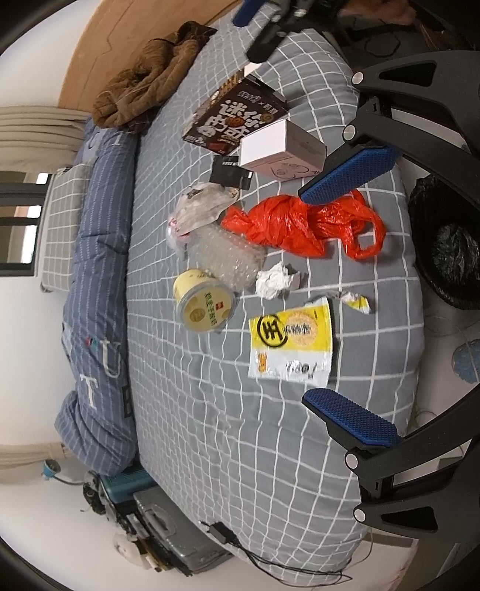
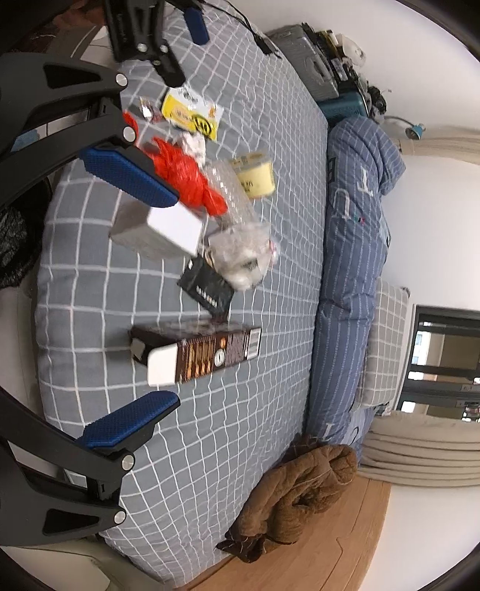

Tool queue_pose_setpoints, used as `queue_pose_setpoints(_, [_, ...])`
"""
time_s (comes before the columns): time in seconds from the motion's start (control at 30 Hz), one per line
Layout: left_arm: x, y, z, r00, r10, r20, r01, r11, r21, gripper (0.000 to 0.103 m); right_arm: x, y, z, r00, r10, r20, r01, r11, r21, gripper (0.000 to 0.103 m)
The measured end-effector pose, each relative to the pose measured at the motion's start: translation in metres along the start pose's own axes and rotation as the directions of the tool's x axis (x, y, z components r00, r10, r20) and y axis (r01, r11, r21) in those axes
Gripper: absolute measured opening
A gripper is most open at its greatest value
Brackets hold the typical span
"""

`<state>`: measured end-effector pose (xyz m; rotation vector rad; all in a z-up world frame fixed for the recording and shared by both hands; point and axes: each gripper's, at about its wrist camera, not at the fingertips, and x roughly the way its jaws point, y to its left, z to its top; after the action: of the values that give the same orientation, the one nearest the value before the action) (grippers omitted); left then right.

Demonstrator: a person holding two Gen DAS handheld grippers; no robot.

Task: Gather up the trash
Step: 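Grasp the red plastic bag with the left tool while the right tool grasps the brown box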

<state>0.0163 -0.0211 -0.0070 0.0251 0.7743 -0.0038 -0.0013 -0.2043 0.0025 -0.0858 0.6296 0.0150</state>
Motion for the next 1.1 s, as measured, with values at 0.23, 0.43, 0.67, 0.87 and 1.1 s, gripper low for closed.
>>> queue_pose_setpoints(0.23, [0.034, -0.026, 0.007, 0.999, -0.016, -0.038, 0.017, 0.999, 0.039, 0.097, 0.036, -0.027, 0.006, 0.997, -0.037, -0.064, 0.038, 0.999, 0.026, 0.090])
queue_pose_setpoints(0.43, [0.069, -0.041, 0.019, 0.997, 0.000, -0.075, 0.006, 0.997, 0.075, 0.096, 0.064, -0.035, 0.014, 0.994, -0.041, -0.097, 0.042, 0.999, 0.012, 0.084])
queue_pose_setpoints(0.67, [0.096, -0.055, 0.022, 0.992, -0.017, -0.122, 0.029, 0.995, 0.096, 0.092, 0.097, -0.050, 0.020, 0.986, -0.046, -0.160, 0.052, 0.998, 0.037, 0.074])
queue_pose_setpoints(0.87, [0.113, -0.064, 0.022, 0.988, -0.024, -0.155, 0.042, 0.993, 0.110, 0.086, 0.116, -0.059, 0.017, 0.977, -0.018, -0.210, 0.033, 0.997, 0.068, 0.065])
queue_pose_setpoints(1.1, [0.124, -0.072, 0.021, 0.984, -0.030, -0.177, 0.053, 0.991, 0.125, 0.075, 0.131, -0.060, 0.013, 0.968, 0.001, -0.253, 0.022, 0.996, 0.087, 0.054])
